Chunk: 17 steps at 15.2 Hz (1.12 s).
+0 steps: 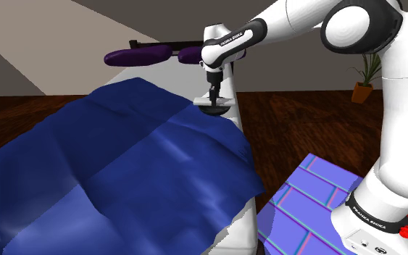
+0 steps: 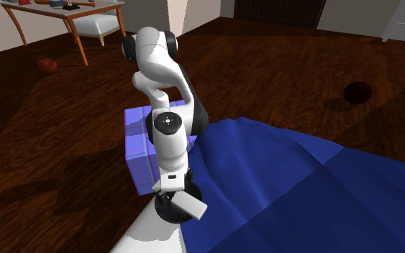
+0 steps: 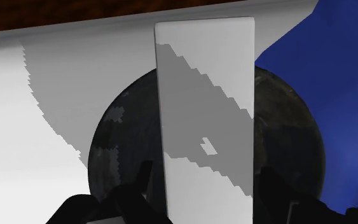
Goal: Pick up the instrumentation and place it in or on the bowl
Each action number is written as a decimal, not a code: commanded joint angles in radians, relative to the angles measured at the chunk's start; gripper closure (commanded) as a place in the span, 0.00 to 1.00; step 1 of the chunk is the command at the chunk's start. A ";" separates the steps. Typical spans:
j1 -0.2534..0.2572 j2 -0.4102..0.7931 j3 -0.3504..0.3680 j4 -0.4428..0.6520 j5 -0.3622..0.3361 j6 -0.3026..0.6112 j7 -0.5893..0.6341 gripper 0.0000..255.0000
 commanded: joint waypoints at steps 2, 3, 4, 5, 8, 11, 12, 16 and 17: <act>0.000 0.000 0.000 0.000 0.000 0.000 0.000 0.00; 0.000 0.000 0.000 0.000 0.000 0.000 0.000 0.00; 0.000 0.000 0.000 0.000 0.000 0.000 0.000 0.00; 0.000 0.000 0.000 0.000 0.000 0.000 0.000 0.00; 0.001 -0.030 0.001 0.057 0.002 -0.087 -0.002 0.00; 0.001 -0.037 0.002 0.074 0.003 -0.110 -0.002 0.00; 0.001 -0.037 0.002 0.074 0.003 -0.110 -0.002 0.00; 0.001 -0.037 0.002 0.074 0.003 -0.110 -0.002 0.00; 0.001 -0.037 0.002 0.074 0.003 -0.110 -0.002 0.00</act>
